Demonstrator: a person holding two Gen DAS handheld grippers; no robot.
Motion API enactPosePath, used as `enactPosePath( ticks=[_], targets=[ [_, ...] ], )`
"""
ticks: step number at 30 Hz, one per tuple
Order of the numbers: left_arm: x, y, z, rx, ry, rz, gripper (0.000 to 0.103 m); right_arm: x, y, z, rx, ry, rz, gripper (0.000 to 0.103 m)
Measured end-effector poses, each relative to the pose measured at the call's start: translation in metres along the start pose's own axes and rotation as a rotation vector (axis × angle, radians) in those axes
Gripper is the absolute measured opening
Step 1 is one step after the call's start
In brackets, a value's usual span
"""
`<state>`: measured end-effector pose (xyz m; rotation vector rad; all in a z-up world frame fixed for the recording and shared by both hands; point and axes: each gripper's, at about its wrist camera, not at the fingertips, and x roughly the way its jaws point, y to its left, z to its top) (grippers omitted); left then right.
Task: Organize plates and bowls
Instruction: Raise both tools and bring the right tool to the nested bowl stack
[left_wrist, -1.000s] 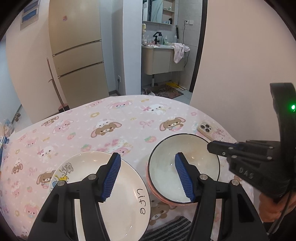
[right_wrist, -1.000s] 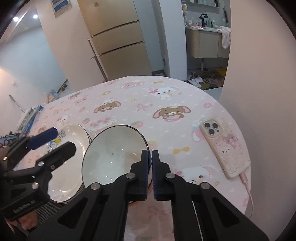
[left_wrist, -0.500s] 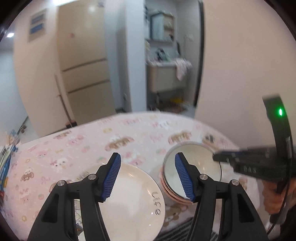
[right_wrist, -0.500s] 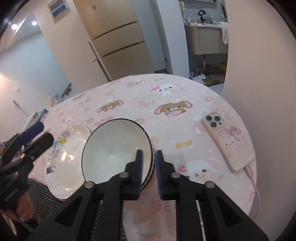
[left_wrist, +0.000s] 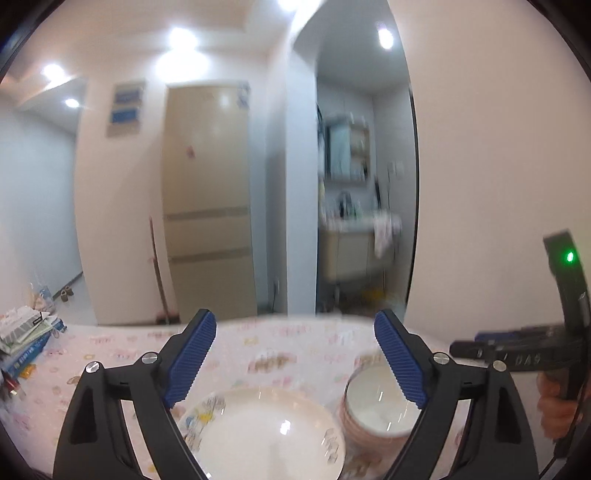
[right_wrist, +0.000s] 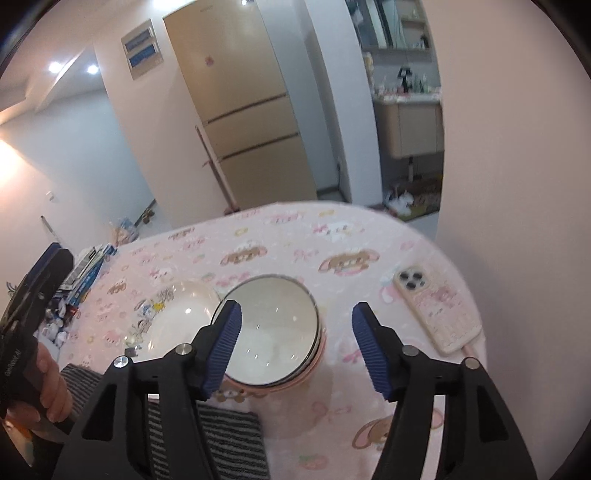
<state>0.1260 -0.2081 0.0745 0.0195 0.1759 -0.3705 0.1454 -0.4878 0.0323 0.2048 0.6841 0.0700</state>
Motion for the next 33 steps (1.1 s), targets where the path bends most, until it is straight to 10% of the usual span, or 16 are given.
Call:
enactPosePath(
  ticks=[11, 24, 27, 33],
  targets=[
    [-0.048, 0.012, -0.044, -0.047, -0.229, 0.037, 0.103, -0.047, 0.02, -0.018, -0.092, -0.332, 0.008, 0.096],
    [-0.009, 0.008, -0.086, -0.028, -0.023, 0.123, 0.103, -0.026, 0.014, -0.055, -0.095, -0.421, -0.184, 0.096],
    [-0.014, 0.008, -0.088, -0.035, -0.043, 0.125, 0.103, -0.023, 0.013, -0.052, -0.186, -0.371, -0.266, 0.096],
    [0.008, 0.005, -0.069, -0.009, 0.086, 0.007, 0.103, -0.009, -0.015, -0.037, -0.033, -0.164, 0.033, 0.096]
  ],
)
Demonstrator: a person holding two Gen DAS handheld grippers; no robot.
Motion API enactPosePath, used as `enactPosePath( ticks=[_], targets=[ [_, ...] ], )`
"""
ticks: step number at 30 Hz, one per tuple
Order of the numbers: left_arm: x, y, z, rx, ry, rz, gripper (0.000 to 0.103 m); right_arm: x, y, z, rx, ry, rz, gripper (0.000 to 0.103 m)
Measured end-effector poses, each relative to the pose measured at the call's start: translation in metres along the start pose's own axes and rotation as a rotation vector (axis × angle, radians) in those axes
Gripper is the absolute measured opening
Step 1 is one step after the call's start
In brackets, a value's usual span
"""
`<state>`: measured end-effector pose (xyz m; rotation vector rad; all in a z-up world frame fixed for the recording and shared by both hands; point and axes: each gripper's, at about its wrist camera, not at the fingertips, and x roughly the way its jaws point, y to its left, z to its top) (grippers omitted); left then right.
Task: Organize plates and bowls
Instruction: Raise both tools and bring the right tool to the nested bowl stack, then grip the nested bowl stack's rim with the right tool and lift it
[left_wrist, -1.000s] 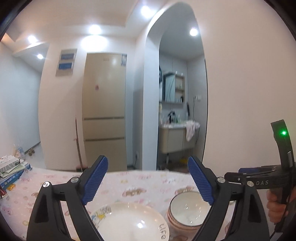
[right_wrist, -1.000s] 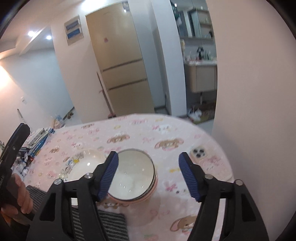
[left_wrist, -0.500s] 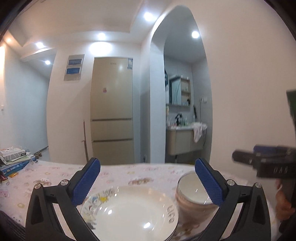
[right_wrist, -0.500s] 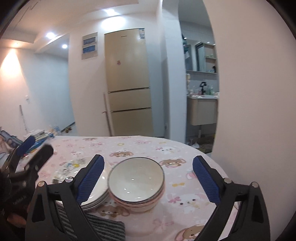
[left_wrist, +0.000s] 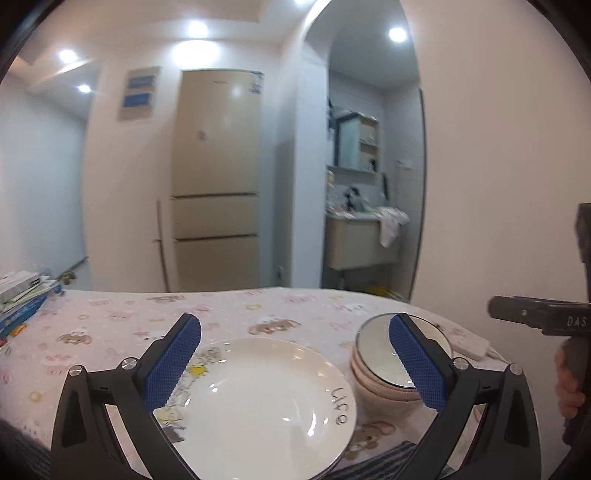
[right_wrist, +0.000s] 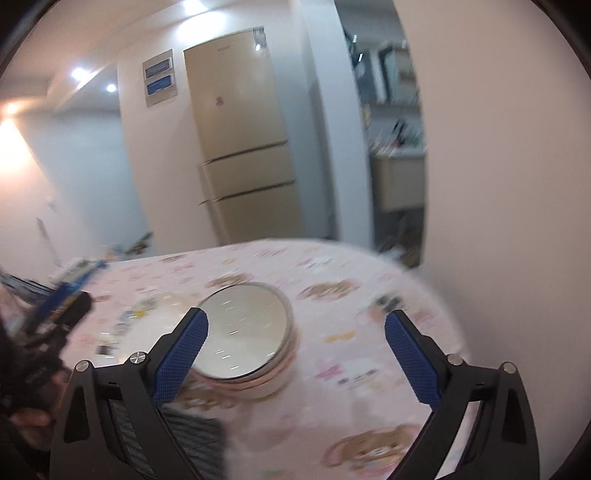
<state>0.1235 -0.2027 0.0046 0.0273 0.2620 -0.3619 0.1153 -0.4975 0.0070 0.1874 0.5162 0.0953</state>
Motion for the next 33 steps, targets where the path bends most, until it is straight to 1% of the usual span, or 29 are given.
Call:
enactPosePath(
  ticks=[1, 3, 4, 5, 6, 7, 9, 11, 12, 13, 14, 15, 16, 17, 18, 20, 21, 23, 25, 26, 29, 30, 31, 33],
  targets=[
    [0.006, -0.004, 0.008, 0.023, 0.04, -0.025, 0.103, 0.004, -0.003, 0.002, 0.017, 0.028, 0.028, 0.096],
    [0.02, -0.009, 0.019, 0.053, 0.126, -0.076, 0.103, 0.016, -0.006, 0.009, 0.016, 0.104, 0.037, 0.096],
    [0.032, -0.012, 0.025, 0.058, 0.203, -0.131, 0.103, 0.024, -0.006, 0.011, 0.016, 0.153, 0.027, 0.096],
    [0.043, -0.014, 0.029, 0.05, 0.267, -0.187, 0.103, 0.031, -0.009, 0.011, 0.032, 0.197, 0.028, 0.093],
    [0.055, -0.015, 0.032, 0.042, 0.343, -0.239, 0.103, 0.038, -0.014, 0.011, 0.068, 0.234, 0.058, 0.089],
    [0.07, -0.019, 0.034, 0.044, 0.436, -0.256, 0.097, 0.044, -0.018, 0.011, 0.104, 0.266, 0.09, 0.088],
    [0.087, -0.025, 0.032, 0.058, 0.517, -0.257, 0.087, 0.059, -0.028, 0.007, 0.177, 0.334, 0.133, 0.081],
    [0.102, -0.032, 0.026, 0.086, 0.554, -0.236, 0.085, 0.07, -0.032, 0.0, 0.221, 0.37, 0.142, 0.078],
    [0.107, -0.034, 0.025, 0.085, 0.563, -0.232, 0.08, 0.073, -0.032, -0.009, 0.251, 0.385, 0.128, 0.074],
    [0.116, -0.034, 0.025, 0.068, 0.582, -0.244, 0.075, 0.078, -0.035, -0.013, 0.286, 0.398, 0.12, 0.072],
    [0.123, -0.033, 0.025, 0.041, 0.602, -0.266, 0.075, 0.083, -0.038, -0.018, 0.324, 0.411, 0.124, 0.067],
    [0.13, -0.033, 0.027, 0.013, 0.617, -0.283, 0.074, 0.086, -0.041, -0.025, 0.362, 0.42, 0.15, 0.064],
    [0.136, -0.034, 0.028, 0.0, 0.617, -0.286, 0.069, 0.09, -0.042, -0.028, 0.392, 0.425, 0.182, 0.064],
    [0.14, -0.039, 0.028, 0.017, 0.606, -0.275, 0.063, 0.093, -0.042, -0.03, 0.411, 0.429, 0.205, 0.064],
    [0.141, -0.042, 0.027, 0.036, 0.601, -0.271, 0.055, 0.094, -0.039, -0.03, 0.405, 0.432, 0.207, 0.064],
    [0.146, -0.046, 0.024, 0.04, 0.617, -0.298, 0.054, 0.095, -0.031, -0.027, 0.356, 0.432, 0.177, 0.064],
    [0.152, -0.048, 0.022, 0.035, 0.637, -0.296, 0.054, 0.095, -0.029, -0.026, 0.344, 0.432, 0.161, 0.064],
    [0.164, -0.048, 0.021, 0.028, 0.66, -0.28, 0.054, 0.101, -0.034, -0.028, 0.387, 0.456, 0.156, 0.064],
    [0.176, -0.046, 0.021, 0.014, 0.689, -0.285, 0.054, 0.107, -0.041, -0.035, 0.452, 0.49, 0.181, 0.059],
    [0.184, -0.046, 0.019, 0.002, 0.72, -0.299, 0.054, 0.11, -0.042, -0.039, 0.472, 0.514, 0.19, 0.056],
    [0.201, -0.046, 0.014, -0.026, 0.794, -0.351, 0.054, 0.118, -0.044, -0.046, 0.52, 0.539, 0.237, 0.056],
    [0.205, -0.048, 0.012, -0.028, 0.809, -0.369, 0.051, 0.12, -0.045, -0.048, 0.53, 0.543, 0.242, 0.056],
    [0.207, -0.05, 0.011, -0.019, 0.811, -0.372, 0.05, 0.122, -0.044, -0.05, 0.536, 0.546, 0.245, 0.054],
    [0.207, -0.055, 0.007, -0.01, 0.809, -0.39, 0.05, 0.126, -0.044, -0.052, 0.537, 0.553, 0.248, 0.051]
  ],
)
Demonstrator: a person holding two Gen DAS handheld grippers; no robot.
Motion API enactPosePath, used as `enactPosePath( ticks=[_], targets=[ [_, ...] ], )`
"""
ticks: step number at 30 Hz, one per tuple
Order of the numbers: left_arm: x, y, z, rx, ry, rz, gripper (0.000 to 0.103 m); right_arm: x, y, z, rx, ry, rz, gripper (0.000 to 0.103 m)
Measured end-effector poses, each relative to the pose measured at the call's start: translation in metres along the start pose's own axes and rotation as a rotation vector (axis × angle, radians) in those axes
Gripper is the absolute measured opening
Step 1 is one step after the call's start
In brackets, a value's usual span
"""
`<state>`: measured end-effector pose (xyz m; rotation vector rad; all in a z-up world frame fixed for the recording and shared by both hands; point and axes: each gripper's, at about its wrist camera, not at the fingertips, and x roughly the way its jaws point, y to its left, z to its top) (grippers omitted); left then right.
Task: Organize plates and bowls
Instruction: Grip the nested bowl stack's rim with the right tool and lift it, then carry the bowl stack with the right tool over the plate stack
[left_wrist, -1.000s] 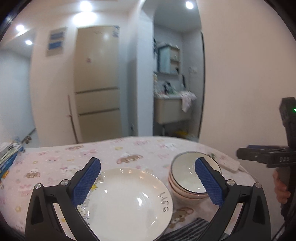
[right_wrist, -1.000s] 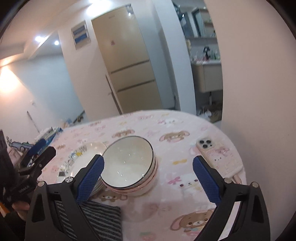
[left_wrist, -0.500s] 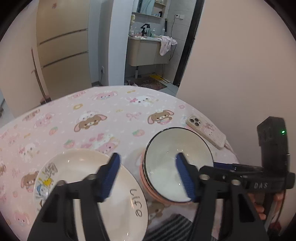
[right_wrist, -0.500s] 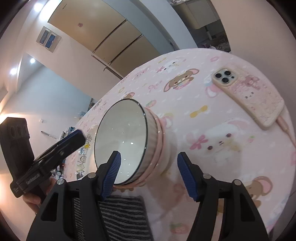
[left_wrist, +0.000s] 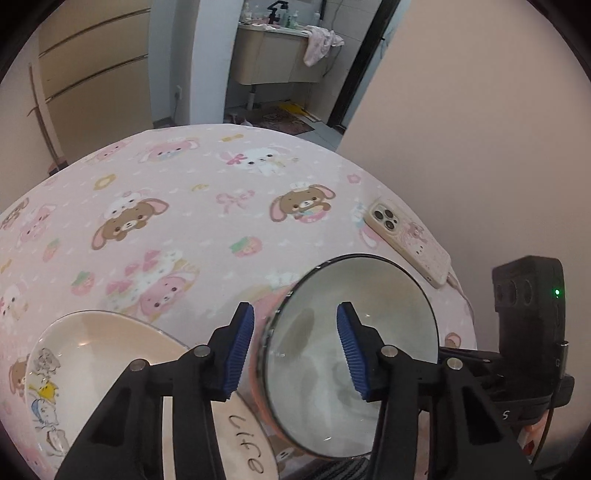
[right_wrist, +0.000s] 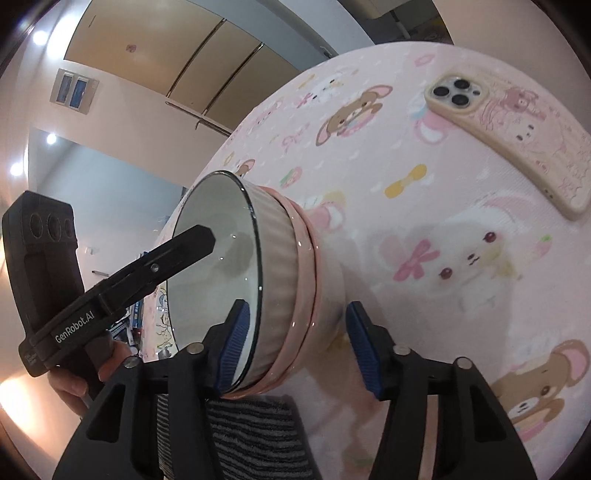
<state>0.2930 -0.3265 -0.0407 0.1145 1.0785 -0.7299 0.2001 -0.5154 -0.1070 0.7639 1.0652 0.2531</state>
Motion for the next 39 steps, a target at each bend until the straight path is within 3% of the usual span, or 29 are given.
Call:
enactPosePath(
  ticks=[3, 6, 8, 16, 21, 27, 39],
  targets=[
    [0.013, -0.001, -0.002, 0.018, 0.023, 0.031, 0.05, 0.003, -0.003, 0.0, 0.009, 0.004, 0.011, 0.05],
    [0.032, 0.009, -0.005, -0.037, 0.09, -0.016, 0.05, 0.01, -0.006, -0.003, 0.029, 0.014, 0.015, 0.049],
    [0.034, 0.012, -0.007, -0.055, 0.086, -0.052, 0.05, 0.011, -0.007, -0.002, 0.028, 0.01, 0.021, 0.05],
    [0.036, 0.009, -0.004, -0.066, 0.085, -0.05, 0.056, 0.015, -0.006, 0.004, 0.004, 0.037, 0.017, 0.048],
    [0.026, 0.025, -0.011, -0.227, 0.05, -0.068, 0.04, 0.011, -0.008, 0.0, 0.066, -0.019, -0.005, 0.045],
    [0.019, 0.019, -0.015, -0.204, 0.049, -0.012, 0.04, 0.007, -0.005, -0.002, 0.074, -0.016, -0.037, 0.045],
    [-0.012, 0.014, -0.013, -0.216, 0.005, -0.021, 0.04, -0.006, 0.019, 0.003, 0.039, -0.027, -0.043, 0.045]
  ],
)
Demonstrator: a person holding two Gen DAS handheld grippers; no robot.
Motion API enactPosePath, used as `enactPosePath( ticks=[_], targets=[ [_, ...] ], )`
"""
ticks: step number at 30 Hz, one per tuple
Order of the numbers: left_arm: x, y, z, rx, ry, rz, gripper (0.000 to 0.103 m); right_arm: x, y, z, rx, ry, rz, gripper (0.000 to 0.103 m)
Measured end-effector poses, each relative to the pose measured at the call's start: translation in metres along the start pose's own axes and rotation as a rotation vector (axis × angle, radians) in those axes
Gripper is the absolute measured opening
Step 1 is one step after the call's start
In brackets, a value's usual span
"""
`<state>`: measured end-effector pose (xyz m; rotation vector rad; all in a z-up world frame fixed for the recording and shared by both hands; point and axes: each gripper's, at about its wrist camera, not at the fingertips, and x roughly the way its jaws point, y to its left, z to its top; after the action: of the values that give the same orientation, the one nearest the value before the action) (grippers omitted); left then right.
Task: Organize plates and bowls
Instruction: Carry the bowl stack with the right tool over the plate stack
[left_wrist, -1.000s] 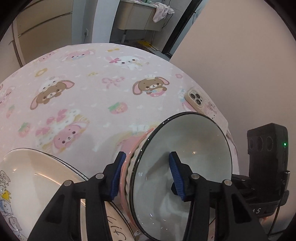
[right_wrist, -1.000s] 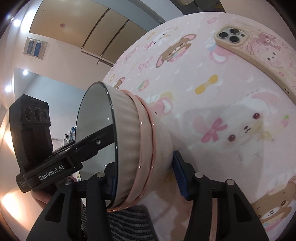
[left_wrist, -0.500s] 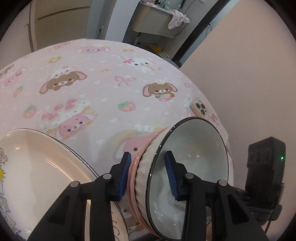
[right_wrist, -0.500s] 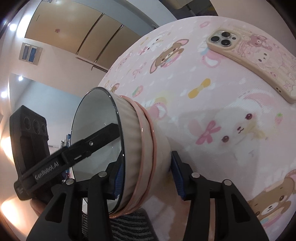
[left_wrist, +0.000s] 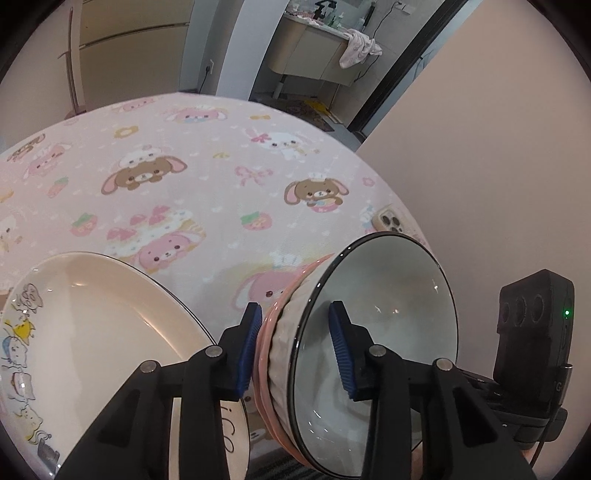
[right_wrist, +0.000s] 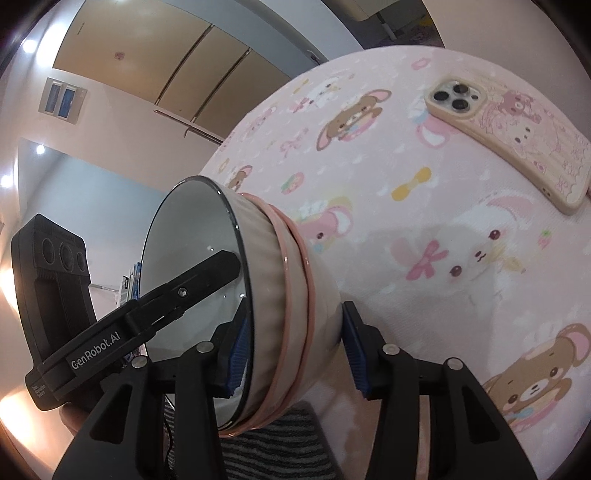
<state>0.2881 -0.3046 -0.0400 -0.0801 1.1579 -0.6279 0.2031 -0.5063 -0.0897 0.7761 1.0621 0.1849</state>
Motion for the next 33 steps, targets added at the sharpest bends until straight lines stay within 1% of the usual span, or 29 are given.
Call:
enactPosePath(
  ticks=[3, 6, 9, 14, 17, 20, 24, 28, 31, 33],
  targets=[
    [-0.018, 0.0, 0.003, -0.012, -0.036, -0.006, 0.04, -0.011, 0.015, 0.001, -0.025, -0.027, 0.0, 0.046],
    [-0.037, 0.003, 0.003, -0.035, -0.075, 0.008, 0.04, -0.016, 0.034, 0.0, -0.061, -0.051, 0.004, 0.046],
    [-0.054, 0.008, 0.001, -0.042, -0.106, 0.034, 0.04, -0.013, 0.05, 0.002, -0.077, -0.041, 0.022, 0.046],
    [-0.08, 0.026, -0.002, -0.081, -0.141, 0.038, 0.04, -0.009, 0.08, -0.001, -0.125, -0.028, 0.028, 0.046],
    [-0.097, 0.039, -0.007, -0.099, -0.166, 0.061, 0.04, -0.004, 0.097, -0.005, -0.144, -0.021, 0.038, 0.045],
    [-0.108, 0.051, -0.014, -0.111, -0.179, 0.078, 0.04, 0.006, 0.113, -0.009, -0.164, 0.0, 0.049, 0.045],
    [-0.12, 0.076, -0.024, -0.16, -0.177, 0.078, 0.04, 0.018, 0.128, -0.02, -0.192, 0.038, 0.06, 0.045],
    [-0.122, 0.093, -0.033, -0.195, -0.18, 0.097, 0.04, 0.034, 0.135, -0.028, -0.21, 0.064, 0.069, 0.045],
    [-0.124, 0.104, -0.04, -0.217, -0.181, 0.112, 0.04, 0.045, 0.14, -0.035, -0.249, 0.071, 0.081, 0.045],
    [-0.122, 0.11, -0.043, -0.223, -0.18, 0.124, 0.04, 0.055, 0.136, -0.037, -0.23, 0.099, 0.105, 0.045]
  ],
)
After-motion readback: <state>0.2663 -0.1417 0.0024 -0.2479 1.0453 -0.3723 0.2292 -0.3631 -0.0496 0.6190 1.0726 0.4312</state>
